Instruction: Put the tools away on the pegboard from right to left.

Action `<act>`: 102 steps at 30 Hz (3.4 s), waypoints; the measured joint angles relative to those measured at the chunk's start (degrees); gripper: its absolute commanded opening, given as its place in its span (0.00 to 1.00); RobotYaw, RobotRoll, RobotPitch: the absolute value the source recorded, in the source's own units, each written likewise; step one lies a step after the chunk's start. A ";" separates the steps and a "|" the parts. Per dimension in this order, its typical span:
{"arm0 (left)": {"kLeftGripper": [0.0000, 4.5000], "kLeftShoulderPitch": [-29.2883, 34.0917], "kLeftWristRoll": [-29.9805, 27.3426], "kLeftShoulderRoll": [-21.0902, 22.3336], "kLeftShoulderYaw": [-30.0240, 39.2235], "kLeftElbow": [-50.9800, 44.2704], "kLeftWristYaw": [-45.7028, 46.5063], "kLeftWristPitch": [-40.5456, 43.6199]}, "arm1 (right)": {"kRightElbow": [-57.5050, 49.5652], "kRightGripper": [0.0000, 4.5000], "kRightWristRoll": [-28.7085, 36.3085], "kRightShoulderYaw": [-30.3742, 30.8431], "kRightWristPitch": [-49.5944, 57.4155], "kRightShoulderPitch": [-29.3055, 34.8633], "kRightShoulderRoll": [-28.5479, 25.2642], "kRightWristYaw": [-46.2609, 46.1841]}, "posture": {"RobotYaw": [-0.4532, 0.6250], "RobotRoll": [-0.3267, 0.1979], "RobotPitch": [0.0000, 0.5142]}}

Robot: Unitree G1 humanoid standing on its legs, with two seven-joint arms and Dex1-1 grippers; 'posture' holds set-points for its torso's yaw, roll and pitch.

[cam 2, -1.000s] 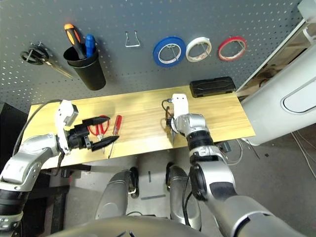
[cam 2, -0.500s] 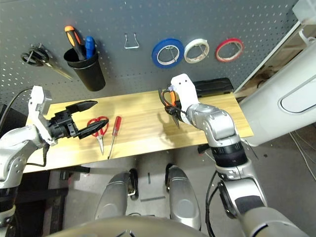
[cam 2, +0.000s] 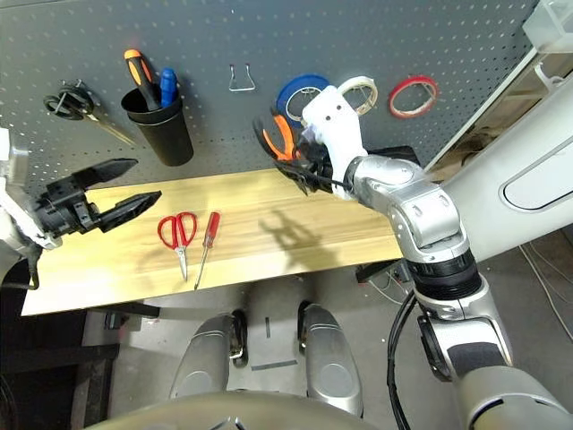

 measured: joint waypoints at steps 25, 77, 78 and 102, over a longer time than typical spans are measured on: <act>1.00 -2.05 -3.96 -0.78 1.14 -0.72 4.44 4.18 | 28.37 0.45 -10.31 -0.35 -38.26 -17.79 12.74 -7.44 | 0.45 0.62 0.22; 1.00 -2.77 -4.16 -0.82 0.47 -3.26 6.44 5.64 | 60.21 0.45 -24.16 2.95 -63.44 -27.39 20.41 -18.75 | 0.47 0.62 0.20; 1.00 -2.77 -4.16 -0.83 0.46 -3.36 6.48 5.64 | 60.92 0.45 -24.12 2.86 -63.79 -27.40 20.49 -18.75 | 0.47 0.62 0.20; 1.00 -2.66 -4.52 -2.24 -0.76 -4.91 7.44 5.84 | 63.60 1.00 -20.74 -0.55 -65.92 -24.76 20.91 -17.09 | 0.47 0.62 0.23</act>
